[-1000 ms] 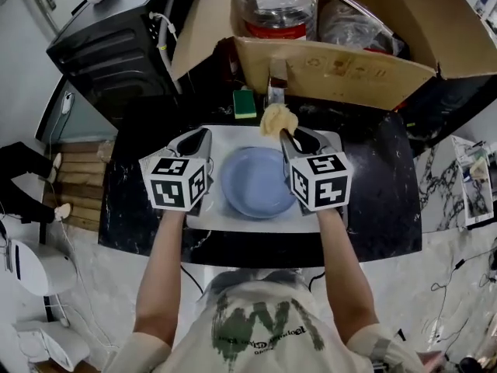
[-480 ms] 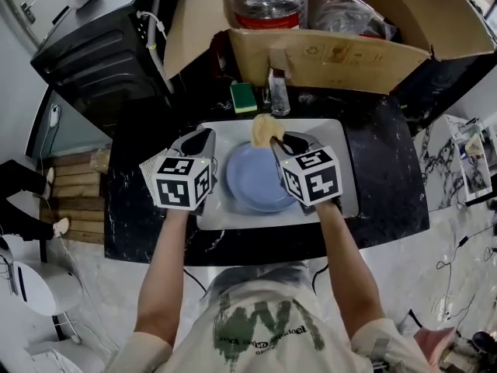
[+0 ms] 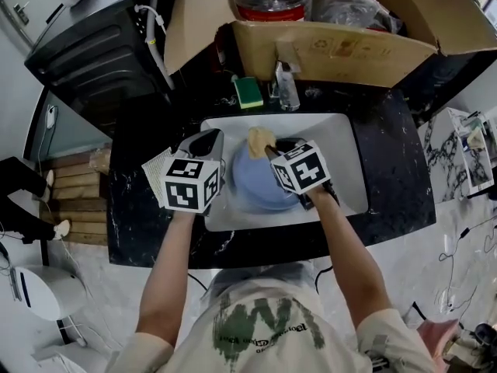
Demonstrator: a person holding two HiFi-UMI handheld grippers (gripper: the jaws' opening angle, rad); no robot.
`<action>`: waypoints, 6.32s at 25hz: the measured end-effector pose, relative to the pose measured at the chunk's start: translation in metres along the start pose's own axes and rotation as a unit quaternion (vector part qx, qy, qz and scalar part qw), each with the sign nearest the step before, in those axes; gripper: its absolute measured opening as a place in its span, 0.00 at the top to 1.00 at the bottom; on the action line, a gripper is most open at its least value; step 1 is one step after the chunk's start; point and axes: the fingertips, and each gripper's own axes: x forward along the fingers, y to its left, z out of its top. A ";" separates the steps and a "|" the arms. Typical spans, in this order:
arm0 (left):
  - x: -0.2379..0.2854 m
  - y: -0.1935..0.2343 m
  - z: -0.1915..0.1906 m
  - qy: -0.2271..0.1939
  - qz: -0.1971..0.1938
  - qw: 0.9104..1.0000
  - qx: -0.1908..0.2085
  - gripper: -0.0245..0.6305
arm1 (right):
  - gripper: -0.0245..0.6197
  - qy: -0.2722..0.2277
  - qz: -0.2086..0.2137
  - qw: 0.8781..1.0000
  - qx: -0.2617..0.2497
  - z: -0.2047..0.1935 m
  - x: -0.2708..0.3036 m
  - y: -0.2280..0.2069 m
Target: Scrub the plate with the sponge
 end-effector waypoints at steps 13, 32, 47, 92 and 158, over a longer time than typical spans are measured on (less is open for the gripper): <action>0.019 0.000 -0.002 0.012 -0.016 0.999 0.025 0.96 | 0.86 0.111 0.079 0.991 -0.003 -0.039 0.060 0.018; 0.028 0.003 -0.008 0.021 -0.018 0.999 0.027 0.96 | 0.87 0.167 0.076 0.982 0.043 -0.059 0.106 0.022; 0.027 0.005 -0.009 0.023 -0.015 0.999 0.026 0.96 | 0.86 0.153 0.042 0.982 0.101 -0.060 0.113 0.003; 0.012 -0.009 -0.024 0.034 -0.006 0.999 0.021 0.96 | 0.86 0.212 -0.079 0.966 0.122 -0.106 0.069 -0.074; 0.002 -0.016 -0.032 0.034 -0.004 0.999 0.011 0.96 | 0.87 0.232 0.124 0.955 0.138 -0.076 0.069 0.037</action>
